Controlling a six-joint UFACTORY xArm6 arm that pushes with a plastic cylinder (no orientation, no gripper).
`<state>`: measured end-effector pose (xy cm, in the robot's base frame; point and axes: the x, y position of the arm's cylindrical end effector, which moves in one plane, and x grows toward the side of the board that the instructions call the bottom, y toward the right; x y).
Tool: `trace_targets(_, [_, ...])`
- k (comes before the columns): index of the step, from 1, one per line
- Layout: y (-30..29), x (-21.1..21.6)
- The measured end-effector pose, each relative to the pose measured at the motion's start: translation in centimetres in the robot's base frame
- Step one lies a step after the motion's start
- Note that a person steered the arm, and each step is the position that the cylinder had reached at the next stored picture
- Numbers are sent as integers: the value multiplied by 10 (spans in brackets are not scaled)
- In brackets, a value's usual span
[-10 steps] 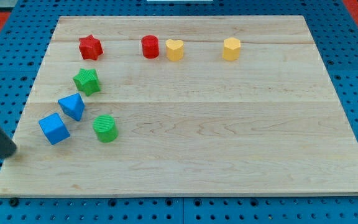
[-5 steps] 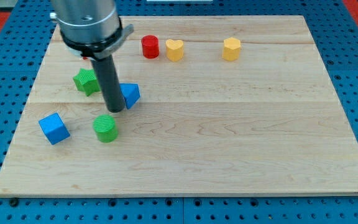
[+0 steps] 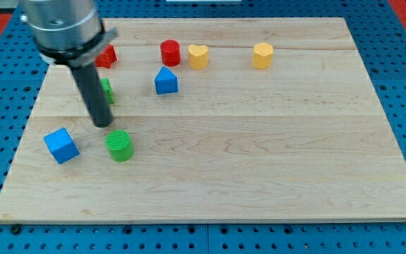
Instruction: Place blue triangle below red circle
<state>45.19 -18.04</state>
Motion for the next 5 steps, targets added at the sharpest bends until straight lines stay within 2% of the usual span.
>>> trace_targets(1, [-61, -24])
trace_targets(4, [-112, -170])
trace_targets(5, [-72, -189])
